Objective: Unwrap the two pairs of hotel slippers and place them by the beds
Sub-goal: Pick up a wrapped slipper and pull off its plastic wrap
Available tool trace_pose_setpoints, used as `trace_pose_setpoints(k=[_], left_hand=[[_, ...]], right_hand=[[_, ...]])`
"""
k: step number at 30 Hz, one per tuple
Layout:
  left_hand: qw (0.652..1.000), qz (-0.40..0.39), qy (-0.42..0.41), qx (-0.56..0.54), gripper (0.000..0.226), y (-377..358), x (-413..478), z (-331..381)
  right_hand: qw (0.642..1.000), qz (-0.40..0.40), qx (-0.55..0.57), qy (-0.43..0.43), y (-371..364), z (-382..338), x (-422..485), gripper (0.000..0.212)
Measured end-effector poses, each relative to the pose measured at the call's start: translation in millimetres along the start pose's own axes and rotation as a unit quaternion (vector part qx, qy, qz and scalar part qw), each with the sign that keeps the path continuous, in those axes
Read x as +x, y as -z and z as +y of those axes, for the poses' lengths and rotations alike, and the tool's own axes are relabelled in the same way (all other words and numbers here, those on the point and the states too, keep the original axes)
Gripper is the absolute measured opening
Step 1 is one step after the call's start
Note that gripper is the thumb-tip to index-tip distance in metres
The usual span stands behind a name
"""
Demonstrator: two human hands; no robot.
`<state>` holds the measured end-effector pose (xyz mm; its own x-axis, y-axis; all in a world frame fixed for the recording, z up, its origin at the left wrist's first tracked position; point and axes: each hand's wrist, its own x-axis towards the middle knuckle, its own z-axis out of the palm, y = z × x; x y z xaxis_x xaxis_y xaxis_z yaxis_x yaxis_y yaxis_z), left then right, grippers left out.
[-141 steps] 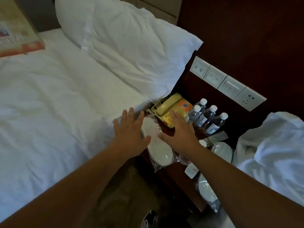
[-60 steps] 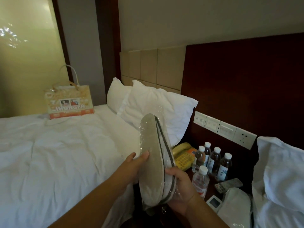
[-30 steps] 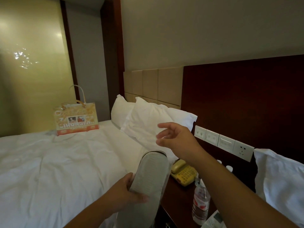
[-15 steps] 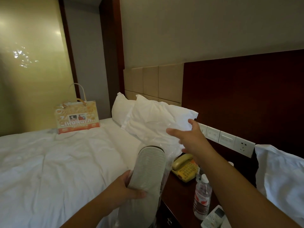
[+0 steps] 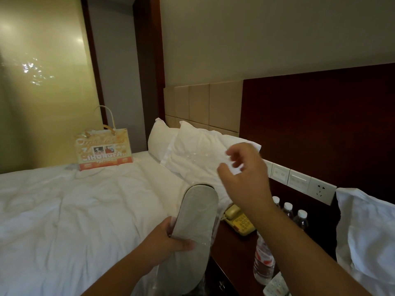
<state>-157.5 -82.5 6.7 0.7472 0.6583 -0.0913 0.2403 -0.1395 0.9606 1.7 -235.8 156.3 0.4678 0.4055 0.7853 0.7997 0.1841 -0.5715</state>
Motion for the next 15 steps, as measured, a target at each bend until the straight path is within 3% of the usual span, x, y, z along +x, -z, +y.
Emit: trace_pose_setpoints(k=[2, 5, 7, 10, 15], left_hand=[[1.0, 0.009, 0.0, 0.016, 0.076, -1.8, 1.0, 0.6], [0.999, 0.009, -0.001, 0.036, 0.076, -3.4, 1.0, 1.6], [0.999, 0.002, -0.002, 0.046, 0.077, -4.1, 0.2, 1.3], [0.999, -0.005, 0.003, 0.054, 0.078, -2.8, -1.4, -0.8], [0.996, -0.01, 0.021, 0.084, 0.078, 2.0, -3.7, -4.5]], right_hand=[[0.991, -0.129, -0.047, -0.002, -7.3, -9.2, -0.2, 0.023], [0.935, -0.284, -0.177, -0.118, -18.0, -6.8, 2.8, 0.051], [0.92, -0.322, -0.186, -0.125, -21.0, -4.7, 4.8, 0.043], [0.921, -0.356, -0.102, -0.12, -20.1, 0.1, 9.0, 0.013], [0.912, -0.38, -0.015, -0.151, -22.1, 3.5, 10.2, 0.013]])
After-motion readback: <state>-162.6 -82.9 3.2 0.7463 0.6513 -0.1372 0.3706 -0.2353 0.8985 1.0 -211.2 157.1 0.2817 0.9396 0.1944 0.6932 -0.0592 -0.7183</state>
